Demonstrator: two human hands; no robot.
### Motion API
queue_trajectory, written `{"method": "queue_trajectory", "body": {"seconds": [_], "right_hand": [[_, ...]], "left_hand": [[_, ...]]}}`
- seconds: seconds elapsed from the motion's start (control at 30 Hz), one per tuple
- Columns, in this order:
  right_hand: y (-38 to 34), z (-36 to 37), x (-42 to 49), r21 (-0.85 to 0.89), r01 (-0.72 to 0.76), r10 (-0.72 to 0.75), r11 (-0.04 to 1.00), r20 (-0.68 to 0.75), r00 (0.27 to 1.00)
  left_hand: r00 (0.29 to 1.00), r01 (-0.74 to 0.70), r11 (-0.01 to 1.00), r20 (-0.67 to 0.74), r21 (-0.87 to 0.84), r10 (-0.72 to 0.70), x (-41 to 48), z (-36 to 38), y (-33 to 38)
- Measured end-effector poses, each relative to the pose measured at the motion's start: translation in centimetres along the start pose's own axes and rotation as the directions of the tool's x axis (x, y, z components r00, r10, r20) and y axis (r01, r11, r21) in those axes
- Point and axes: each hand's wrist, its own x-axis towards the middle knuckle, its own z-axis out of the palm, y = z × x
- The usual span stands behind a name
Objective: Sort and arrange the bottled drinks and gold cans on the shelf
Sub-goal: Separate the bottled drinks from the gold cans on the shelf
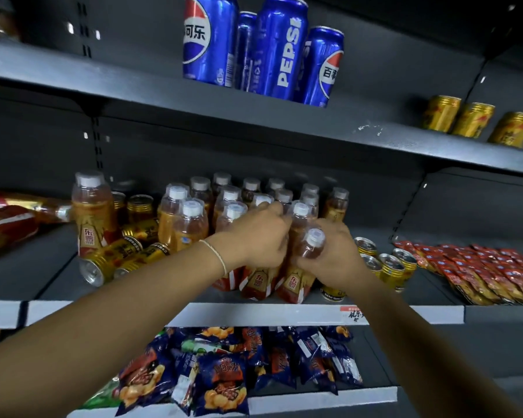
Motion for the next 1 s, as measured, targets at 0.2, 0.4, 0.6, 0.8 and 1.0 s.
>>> {"method": "queue_trajectory", "body": {"seconds": [0.2, 0.4, 0.6, 0.8, 1.0], "right_hand": [[-1.5, 1.2, -3.0, 0.030, -0.165, 0.167, 0.986, -0.051, 0.985], [-2.7, 2.1, -4.5, 0.021, -0.227, 0.228, 0.974, -0.079, 0.971], [-2.3, 2.5, -5.9, 0.081, -0.223, 0.231, 0.972, -0.121, 0.965], [-0.9, 3.1, -7.8, 0.152, -0.217, 0.243, 0.964, -0.183, 0.953], [-1.6, 4.0, -9.1, 0.068, -0.051, 0.062, 0.996, -0.170, 0.984]], "left_hand": [[0.994, -0.106, 0.994, 0.025, 0.033, 0.105, -1.5, 1.8, -0.2], [0.995, -0.095, 0.995, -0.027, -0.001, 0.095, -2.9, 2.8, 0.1], [0.995, -0.052, 0.998, -0.087, -0.043, 0.049, -4.4, 3.4, 0.2], [0.993, 0.010, 1.000, -0.115, -0.019, -0.013, -6.0, 3.1, 1.2], [0.995, 0.038, 0.999, -0.092, 0.020, -0.036, -7.8, 4.2, 3.7]]}}
